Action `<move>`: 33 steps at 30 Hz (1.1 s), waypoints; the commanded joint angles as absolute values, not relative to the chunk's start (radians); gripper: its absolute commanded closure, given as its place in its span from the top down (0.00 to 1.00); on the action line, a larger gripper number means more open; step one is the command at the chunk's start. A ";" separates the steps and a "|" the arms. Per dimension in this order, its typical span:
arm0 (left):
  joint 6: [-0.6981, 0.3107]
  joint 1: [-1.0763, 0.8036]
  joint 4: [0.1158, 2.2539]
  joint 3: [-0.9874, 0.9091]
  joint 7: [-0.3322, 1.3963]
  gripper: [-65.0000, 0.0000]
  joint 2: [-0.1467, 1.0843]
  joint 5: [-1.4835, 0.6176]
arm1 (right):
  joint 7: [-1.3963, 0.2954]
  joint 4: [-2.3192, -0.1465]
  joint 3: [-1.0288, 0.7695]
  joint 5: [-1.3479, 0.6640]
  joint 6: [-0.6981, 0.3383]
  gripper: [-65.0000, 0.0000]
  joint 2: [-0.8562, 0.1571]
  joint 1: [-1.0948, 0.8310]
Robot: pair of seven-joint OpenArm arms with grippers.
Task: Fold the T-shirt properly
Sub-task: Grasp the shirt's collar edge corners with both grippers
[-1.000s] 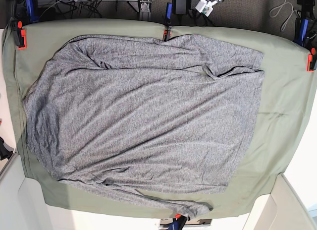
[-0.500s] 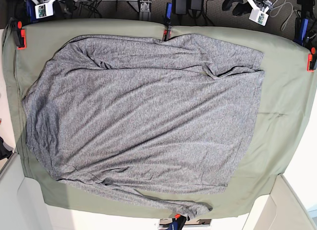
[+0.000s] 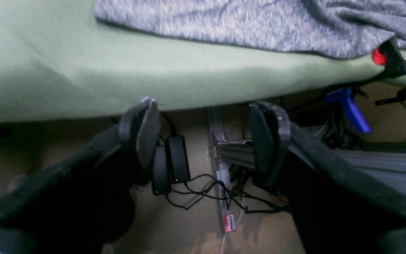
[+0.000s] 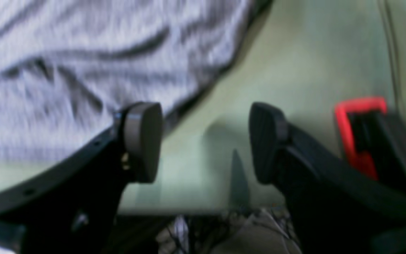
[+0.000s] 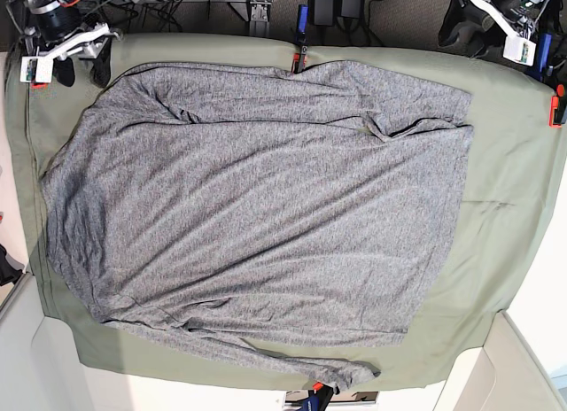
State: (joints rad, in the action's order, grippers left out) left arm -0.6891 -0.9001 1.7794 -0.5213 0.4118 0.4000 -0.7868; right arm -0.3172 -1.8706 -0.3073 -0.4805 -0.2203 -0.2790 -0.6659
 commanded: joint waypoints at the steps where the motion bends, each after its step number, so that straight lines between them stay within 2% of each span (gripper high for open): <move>1: -0.698 -0.900 1.794 -0.532 0.394 0.65 0.421 -0.804 | -0.301 -1.874 -0.314 -0.487 -0.223 0.60 -0.277 -0.654; 12: -0.698 -0.756 1.771 -0.532 0.402 0.66 0.510 -0.736 | -0.319 -1.827 -0.314 -0.452 -0.223 0.60 -0.224 -0.577; 19: -0.698 -0.633 1.640 -0.507 0.410 0.66 0.549 -0.728 | -0.319 -1.827 -0.314 -0.453 -0.224 0.60 -0.224 -0.577; 33: -0.678 -0.503 1.453 -0.335 0.419 0.65 0.529 -0.691 | -0.318 -1.827 -0.314 -0.452 -0.224 0.60 -0.209 -0.576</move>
State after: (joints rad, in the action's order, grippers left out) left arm -0.6853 -0.4950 1.4544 -0.3367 0.3775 0.5179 -0.7120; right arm -0.3416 -1.8126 -0.3077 -0.4477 -0.2195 -0.2024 -0.5732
